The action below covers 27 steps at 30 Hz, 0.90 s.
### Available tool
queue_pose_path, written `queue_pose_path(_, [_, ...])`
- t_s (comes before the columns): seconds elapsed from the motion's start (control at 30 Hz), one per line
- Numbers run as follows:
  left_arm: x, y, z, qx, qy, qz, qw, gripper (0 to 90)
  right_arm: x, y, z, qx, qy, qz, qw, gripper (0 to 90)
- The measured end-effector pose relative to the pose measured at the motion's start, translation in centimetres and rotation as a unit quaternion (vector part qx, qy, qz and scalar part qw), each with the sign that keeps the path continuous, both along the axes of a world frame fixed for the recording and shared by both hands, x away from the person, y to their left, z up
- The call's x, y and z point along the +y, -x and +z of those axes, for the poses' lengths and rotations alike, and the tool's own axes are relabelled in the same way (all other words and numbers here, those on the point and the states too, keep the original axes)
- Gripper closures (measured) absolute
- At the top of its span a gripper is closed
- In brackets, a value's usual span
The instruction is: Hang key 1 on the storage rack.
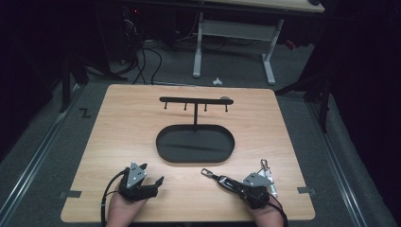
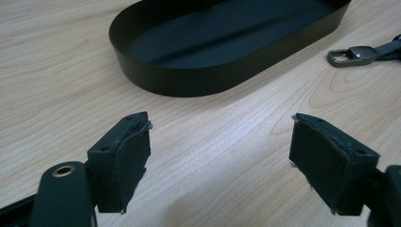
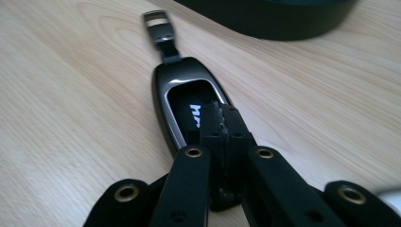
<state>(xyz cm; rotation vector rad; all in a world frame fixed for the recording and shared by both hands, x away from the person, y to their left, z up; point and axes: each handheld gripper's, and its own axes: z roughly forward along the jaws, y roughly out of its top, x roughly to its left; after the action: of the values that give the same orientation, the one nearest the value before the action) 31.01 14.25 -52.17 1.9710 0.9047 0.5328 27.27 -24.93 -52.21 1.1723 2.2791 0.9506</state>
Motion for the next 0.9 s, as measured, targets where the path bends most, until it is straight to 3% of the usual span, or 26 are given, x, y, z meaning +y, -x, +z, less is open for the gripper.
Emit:
queue_pose_path(0.43, [-1.4,-0.7,0.2,-0.005,0.006,-0.015,0.9999,21.7,-3.9,1.3,0.1,0.006,-0.005,-0.058,0.9983,90.0])
queue_pose_path(0.67, [-1.8,-0.9,0.2,-0.005,0.008,-0.022,0.9997,21.7,-4.0,1.7,0.1,0.005,-0.002,-0.062,0.9980,89.9])
queue_pose_path(0.9, [-1.8,-0.9,0.2,-0.004,0.008,-0.020,0.9998,21.7,-3.9,2.2,0.2,0.011,-0.003,-0.049,0.9987,89.9])
